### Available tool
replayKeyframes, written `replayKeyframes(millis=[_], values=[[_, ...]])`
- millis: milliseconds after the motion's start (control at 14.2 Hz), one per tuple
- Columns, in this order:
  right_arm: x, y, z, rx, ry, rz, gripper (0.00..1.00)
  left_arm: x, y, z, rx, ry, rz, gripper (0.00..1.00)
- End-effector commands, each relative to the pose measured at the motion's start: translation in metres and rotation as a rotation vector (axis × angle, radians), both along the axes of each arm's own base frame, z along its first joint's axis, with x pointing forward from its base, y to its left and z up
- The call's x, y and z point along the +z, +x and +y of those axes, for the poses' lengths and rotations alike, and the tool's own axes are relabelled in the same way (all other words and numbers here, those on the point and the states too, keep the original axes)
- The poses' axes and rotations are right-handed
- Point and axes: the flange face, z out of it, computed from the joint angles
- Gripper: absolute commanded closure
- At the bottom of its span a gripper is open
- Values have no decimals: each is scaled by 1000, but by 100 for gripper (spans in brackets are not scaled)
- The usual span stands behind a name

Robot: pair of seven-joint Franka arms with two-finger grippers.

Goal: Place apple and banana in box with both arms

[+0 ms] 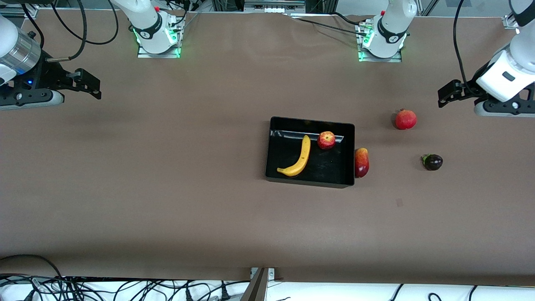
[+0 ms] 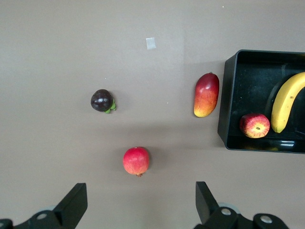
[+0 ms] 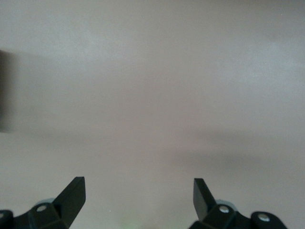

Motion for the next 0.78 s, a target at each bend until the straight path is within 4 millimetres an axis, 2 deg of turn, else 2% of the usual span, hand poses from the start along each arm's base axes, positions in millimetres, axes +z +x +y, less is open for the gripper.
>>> replayKeyframes(millis=[0, 706], values=[[4, 1, -1, -3, -15, -4, 0, 2, -2, -4, 0, -1, -9, 0], [4, 1, -1, -3, -15, -4, 0, 7, 4, -9, -5, 4, -2, 0]])
